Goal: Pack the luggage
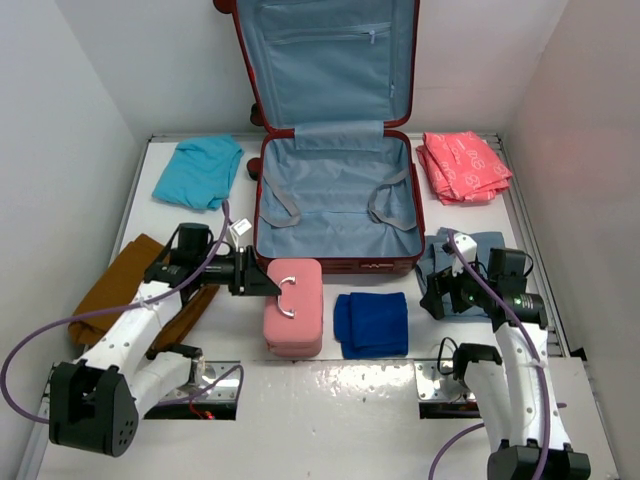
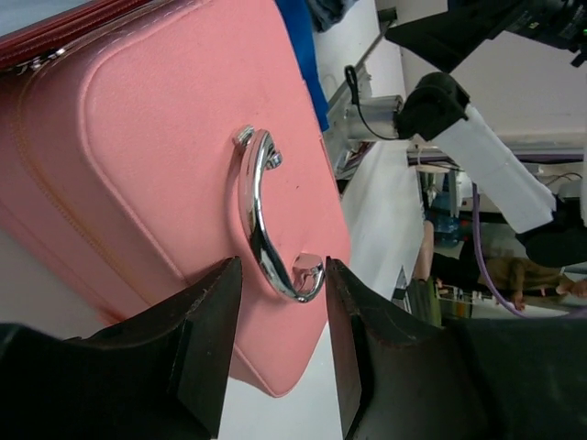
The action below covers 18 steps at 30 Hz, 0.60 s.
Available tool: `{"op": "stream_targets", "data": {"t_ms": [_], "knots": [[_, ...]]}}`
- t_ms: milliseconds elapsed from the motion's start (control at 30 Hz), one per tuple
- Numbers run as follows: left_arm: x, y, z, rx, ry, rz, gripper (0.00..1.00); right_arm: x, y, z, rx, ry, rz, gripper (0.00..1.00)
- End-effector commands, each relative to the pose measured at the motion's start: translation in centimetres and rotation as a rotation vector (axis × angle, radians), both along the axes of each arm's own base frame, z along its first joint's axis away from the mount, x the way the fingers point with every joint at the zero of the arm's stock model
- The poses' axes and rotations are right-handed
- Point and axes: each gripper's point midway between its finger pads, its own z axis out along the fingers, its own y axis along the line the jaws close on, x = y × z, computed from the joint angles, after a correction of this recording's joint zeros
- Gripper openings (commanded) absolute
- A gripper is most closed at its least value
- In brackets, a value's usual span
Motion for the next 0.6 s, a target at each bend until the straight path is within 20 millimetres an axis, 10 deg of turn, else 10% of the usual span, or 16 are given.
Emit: {"op": "stream_targets", "data": {"t_ms": [0, 400, 567], "knots": [[0.4, -0.6, -1.0, 0.002, 0.015, 0.002, 0.48, 0.4, 0.1, 0.5, -0.004, -0.035, 0.027, 0.89], [-0.1, -3.0, -0.4, 0.012, -0.033, -0.113, 0.41, 0.5, 0.1, 0.3, -0.005, -0.021, 0.023, 0.89], [-0.4, -3.6, 0.9, -0.005, -0.073, -0.158, 0.08, 0.8, 0.0, 0.5, -0.012, -0.036, 0.024, 0.89]]}}
